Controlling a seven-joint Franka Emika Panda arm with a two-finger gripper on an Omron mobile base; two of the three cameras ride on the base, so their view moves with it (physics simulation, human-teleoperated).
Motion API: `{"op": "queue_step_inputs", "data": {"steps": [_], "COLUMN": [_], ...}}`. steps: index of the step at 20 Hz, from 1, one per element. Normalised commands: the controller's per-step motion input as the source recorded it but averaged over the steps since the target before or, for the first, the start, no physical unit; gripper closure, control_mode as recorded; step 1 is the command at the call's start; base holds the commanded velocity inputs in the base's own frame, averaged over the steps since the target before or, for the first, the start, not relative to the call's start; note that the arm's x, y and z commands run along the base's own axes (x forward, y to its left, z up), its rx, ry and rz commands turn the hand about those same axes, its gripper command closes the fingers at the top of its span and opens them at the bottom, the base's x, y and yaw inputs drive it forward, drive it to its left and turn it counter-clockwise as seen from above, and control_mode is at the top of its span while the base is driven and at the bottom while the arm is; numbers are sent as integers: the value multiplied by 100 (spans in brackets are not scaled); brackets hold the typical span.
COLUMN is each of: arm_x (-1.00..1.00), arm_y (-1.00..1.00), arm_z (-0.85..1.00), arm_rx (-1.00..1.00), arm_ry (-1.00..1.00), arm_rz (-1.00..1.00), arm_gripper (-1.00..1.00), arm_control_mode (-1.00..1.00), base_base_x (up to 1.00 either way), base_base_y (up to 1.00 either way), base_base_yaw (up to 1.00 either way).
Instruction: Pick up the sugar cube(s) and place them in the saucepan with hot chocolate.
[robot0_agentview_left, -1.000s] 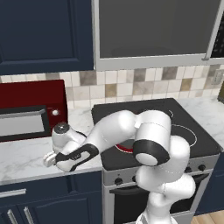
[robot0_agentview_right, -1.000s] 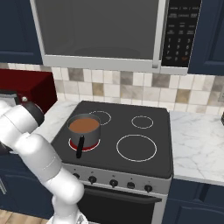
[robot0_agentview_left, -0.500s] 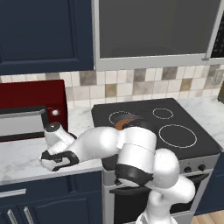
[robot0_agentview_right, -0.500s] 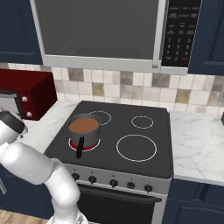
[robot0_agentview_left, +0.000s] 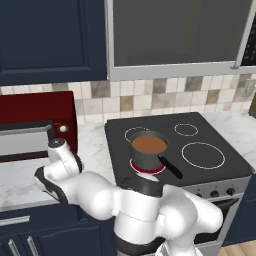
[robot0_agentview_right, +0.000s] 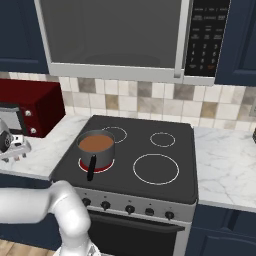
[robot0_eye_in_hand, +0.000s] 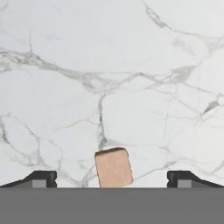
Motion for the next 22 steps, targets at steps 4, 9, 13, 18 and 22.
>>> {"op": "queue_step_inputs", "data": {"steps": [4,9,13,18,22], "arm_x": [6,19,5,0,0], "arm_y": [1,5,0,0,0], "arm_z": [-27,-16,-8,-9,-2], "arm_rx": [0,0,0,0,0], "arm_ry": [0,0,3,9,8], "arm_rz": [0,0,0,0,0], "arm_gripper": [-100,-100,-100,100,100], "arm_control_mode": [-100,-100,-100,-100,-100], "base_base_x": [0,0,0,0,0], "base_base_y": [0,0,0,0,0], "base_base_yaw": [0,0,0,0,0]}}
